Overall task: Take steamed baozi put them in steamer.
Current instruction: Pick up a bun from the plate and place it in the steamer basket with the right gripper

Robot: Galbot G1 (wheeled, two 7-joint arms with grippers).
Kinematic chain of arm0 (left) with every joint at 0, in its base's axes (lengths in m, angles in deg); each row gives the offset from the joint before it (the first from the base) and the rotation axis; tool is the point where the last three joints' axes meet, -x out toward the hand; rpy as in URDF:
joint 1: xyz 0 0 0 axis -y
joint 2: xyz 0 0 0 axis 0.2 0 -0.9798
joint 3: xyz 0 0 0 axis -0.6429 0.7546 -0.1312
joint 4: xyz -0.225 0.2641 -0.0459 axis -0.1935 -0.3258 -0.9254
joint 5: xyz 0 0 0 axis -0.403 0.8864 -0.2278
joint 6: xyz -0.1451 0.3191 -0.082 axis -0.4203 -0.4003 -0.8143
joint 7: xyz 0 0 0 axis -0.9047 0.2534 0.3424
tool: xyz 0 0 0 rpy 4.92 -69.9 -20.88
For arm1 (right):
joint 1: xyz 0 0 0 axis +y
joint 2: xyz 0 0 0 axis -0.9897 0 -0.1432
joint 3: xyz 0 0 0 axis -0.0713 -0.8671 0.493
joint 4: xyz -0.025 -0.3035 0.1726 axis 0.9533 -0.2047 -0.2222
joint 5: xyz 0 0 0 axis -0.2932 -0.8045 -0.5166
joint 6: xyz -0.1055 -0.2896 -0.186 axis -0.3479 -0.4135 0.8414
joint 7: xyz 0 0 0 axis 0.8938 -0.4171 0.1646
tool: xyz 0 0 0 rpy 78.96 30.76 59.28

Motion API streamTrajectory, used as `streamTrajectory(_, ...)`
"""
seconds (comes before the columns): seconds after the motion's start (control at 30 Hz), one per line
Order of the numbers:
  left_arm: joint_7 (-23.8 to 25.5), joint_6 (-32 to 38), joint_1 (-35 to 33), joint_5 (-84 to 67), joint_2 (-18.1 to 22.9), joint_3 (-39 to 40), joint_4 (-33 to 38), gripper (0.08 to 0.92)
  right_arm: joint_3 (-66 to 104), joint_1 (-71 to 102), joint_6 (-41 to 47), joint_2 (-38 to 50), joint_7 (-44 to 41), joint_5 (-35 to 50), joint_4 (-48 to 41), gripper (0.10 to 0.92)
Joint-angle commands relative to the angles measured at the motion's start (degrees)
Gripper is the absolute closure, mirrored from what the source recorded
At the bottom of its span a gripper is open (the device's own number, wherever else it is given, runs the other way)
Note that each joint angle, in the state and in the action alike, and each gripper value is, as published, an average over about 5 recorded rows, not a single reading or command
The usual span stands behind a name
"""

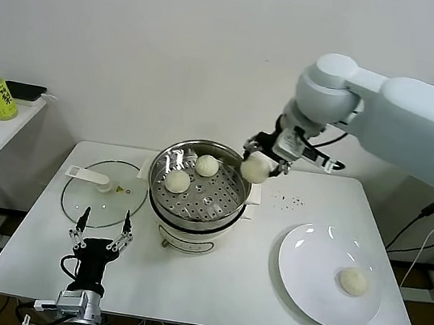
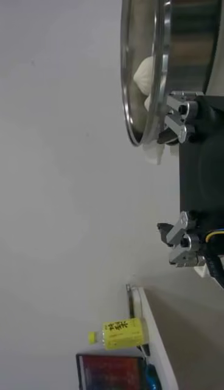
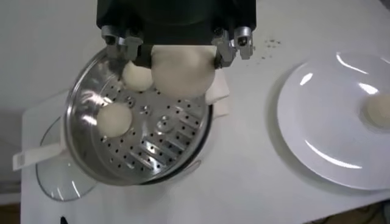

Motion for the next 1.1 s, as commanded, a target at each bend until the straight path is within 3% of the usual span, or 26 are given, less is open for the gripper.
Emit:
streamTrajectory(0.03, -0.1, -0.1, 0.1, -0.6, -0.3, -0.4, -0.1, 0.177, 1.2, 2.1, -2.8, -16.2, 0.1, -3.7, -4.5, 0.347)
streamTrajectory(0.53, -0.6, 0.1, 0.4, -1.1, -0.5, -1.3, -1.3, 0.177, 0.2, 13.2, -2.9, -24.5, 0.1, -7.8, -15.5, 0.347)
streamTrajectory(1.1, -1.1, 0.3, 0.1, -1.9, -0.3, -1.4, -1.9, 0.177, -0.6, 16.9, -3.2, -23.4, -0.4, -9.6, -15.7, 0.345)
